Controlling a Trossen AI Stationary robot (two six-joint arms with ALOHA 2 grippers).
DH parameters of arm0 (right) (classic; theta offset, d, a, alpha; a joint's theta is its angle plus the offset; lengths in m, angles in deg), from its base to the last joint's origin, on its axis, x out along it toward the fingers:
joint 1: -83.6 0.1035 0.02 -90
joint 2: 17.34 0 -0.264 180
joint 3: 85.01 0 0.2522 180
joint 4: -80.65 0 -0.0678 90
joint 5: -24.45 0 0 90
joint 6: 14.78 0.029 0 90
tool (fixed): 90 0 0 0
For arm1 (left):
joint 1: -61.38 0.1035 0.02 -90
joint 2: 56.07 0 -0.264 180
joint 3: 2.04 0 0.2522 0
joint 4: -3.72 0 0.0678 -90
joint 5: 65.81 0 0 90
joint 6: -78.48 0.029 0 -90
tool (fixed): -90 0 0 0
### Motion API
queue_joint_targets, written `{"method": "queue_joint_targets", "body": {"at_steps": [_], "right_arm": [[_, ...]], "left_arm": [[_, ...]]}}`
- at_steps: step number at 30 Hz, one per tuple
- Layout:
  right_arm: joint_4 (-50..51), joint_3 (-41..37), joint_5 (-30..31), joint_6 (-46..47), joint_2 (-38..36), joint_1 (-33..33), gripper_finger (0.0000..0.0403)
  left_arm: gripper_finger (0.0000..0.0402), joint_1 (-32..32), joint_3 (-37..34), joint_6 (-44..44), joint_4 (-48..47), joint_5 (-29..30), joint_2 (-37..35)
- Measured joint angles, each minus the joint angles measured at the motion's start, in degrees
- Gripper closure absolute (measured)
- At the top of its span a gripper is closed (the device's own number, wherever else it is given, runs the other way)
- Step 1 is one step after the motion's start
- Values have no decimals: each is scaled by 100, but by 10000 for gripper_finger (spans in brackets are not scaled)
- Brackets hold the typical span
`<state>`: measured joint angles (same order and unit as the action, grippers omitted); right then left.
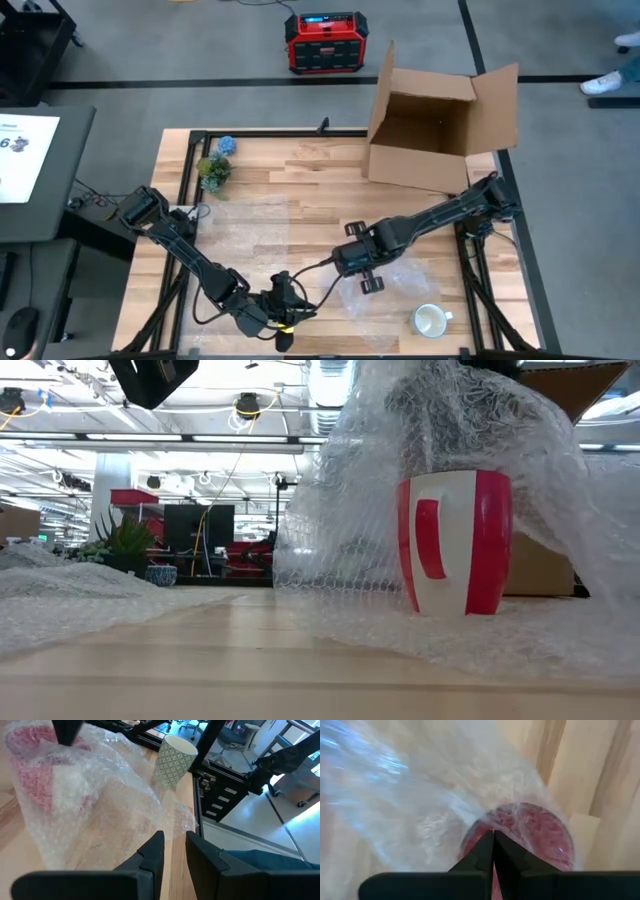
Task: Wrap mug
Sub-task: Wrap the red mug in the right bubble wrap
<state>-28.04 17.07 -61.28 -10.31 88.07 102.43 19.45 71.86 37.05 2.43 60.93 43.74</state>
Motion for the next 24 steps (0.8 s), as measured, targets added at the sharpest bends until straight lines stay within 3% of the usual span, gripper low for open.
{"method": "queue_joint_targets", "body": {"at_steps": [7, 11, 24], "right_arm": [[-960, -1049, -41, 33, 153, -305, 403], [-1099, -1163, -52, -40, 154, -361, 403], [1100, 518, 65, -36, 103, -209, 403]], "left_arm": [[343, 0, 0, 2, -24, 5, 0], [343, 2, 0, 2, -24, 17, 0], [343, 0, 0, -23, 9, 21, 0]]}}
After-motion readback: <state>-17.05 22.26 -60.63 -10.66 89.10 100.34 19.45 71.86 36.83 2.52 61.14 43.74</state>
